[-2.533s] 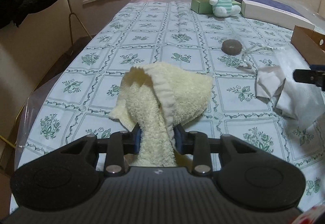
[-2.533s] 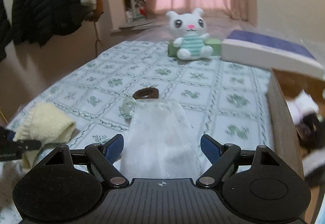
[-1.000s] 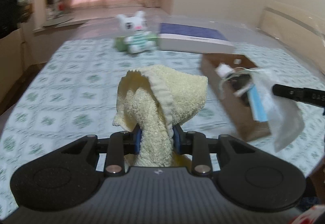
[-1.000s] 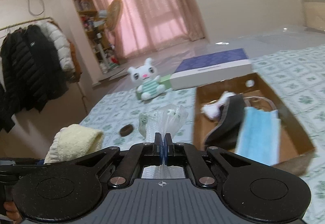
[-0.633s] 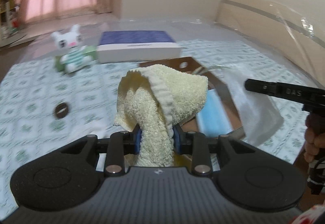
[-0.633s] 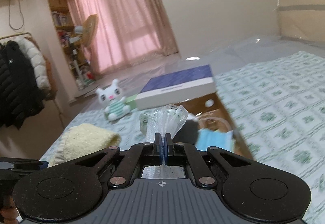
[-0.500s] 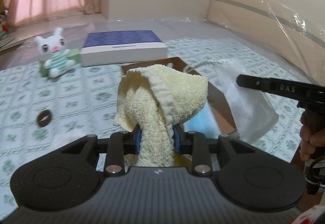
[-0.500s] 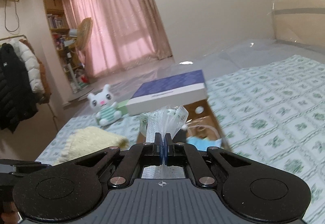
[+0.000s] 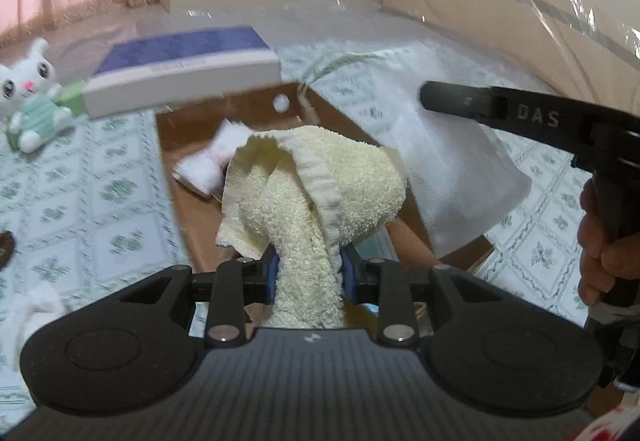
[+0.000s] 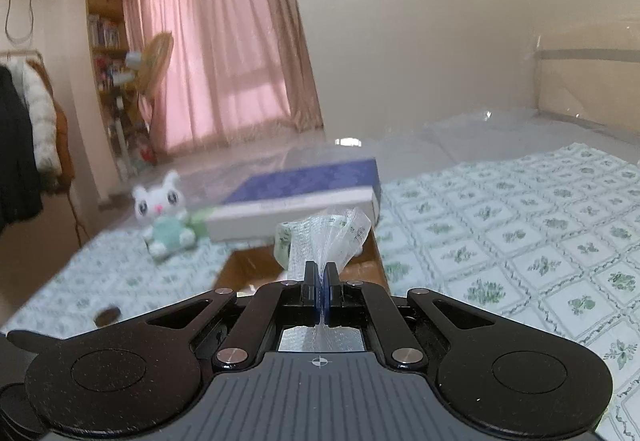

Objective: Organize soft objects

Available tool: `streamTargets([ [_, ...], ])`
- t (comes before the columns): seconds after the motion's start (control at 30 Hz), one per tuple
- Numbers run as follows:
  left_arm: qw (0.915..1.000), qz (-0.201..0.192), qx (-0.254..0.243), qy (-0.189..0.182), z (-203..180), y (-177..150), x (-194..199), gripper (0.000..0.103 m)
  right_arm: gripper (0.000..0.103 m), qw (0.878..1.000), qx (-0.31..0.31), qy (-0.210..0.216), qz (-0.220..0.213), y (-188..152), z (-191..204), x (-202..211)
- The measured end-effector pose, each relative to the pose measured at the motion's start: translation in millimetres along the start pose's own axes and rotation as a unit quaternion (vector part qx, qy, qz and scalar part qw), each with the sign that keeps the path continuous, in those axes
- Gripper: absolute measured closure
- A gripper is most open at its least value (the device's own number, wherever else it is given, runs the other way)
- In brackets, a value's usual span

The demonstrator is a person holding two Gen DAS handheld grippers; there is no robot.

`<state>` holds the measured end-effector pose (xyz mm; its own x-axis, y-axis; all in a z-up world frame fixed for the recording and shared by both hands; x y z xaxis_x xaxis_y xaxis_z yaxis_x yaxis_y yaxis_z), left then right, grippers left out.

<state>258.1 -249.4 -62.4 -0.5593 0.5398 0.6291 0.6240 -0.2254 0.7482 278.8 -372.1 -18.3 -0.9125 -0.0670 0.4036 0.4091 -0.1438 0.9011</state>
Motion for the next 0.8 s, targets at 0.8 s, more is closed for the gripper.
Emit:
streamTargets([
  [0.8, 0.9938, 0.111, -0.003, 0.001, 10, -38, -83, 0.075, 0.101, 0.984, 0.103, 0.011, 0.145, -78, 1, -65],
])
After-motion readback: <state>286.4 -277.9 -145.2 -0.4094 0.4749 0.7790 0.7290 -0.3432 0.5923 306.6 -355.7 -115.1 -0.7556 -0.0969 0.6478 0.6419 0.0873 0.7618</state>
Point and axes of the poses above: each gripper's, at about its wrist camera, not at the fingertips, and x roughly against the way its jaws point, z to its left, y to its top, the point moved 10 cm from there along -x, roughly the way its jaws point, and after that the axes turned 10 degrees about -y, right-handed, at the moved point
